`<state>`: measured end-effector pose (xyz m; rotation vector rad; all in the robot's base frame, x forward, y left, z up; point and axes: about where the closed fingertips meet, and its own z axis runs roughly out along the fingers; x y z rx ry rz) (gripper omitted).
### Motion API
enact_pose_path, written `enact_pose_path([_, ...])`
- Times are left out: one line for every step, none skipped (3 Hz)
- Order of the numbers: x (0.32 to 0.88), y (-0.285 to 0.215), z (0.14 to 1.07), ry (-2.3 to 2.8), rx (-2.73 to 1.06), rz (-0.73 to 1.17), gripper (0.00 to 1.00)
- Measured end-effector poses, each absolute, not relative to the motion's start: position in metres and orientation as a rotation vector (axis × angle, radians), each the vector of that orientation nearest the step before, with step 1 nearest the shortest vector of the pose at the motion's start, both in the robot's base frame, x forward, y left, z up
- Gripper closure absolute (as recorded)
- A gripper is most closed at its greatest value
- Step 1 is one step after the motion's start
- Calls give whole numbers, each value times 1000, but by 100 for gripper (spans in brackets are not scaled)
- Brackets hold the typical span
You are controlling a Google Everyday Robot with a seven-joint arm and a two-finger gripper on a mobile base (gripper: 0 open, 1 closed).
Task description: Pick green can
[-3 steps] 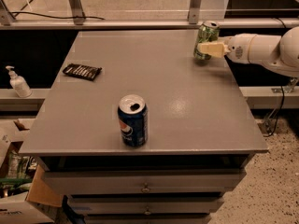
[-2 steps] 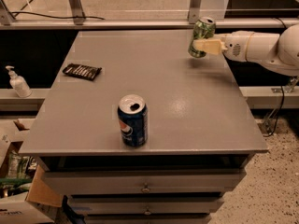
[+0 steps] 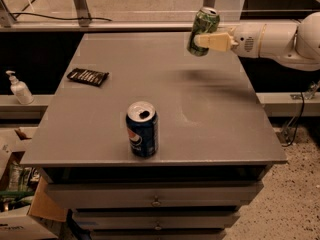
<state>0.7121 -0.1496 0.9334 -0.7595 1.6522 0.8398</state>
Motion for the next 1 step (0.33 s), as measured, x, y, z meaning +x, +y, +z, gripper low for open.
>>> enact_pose_path([709, -147, 932, 1653, -772, 851, 100])
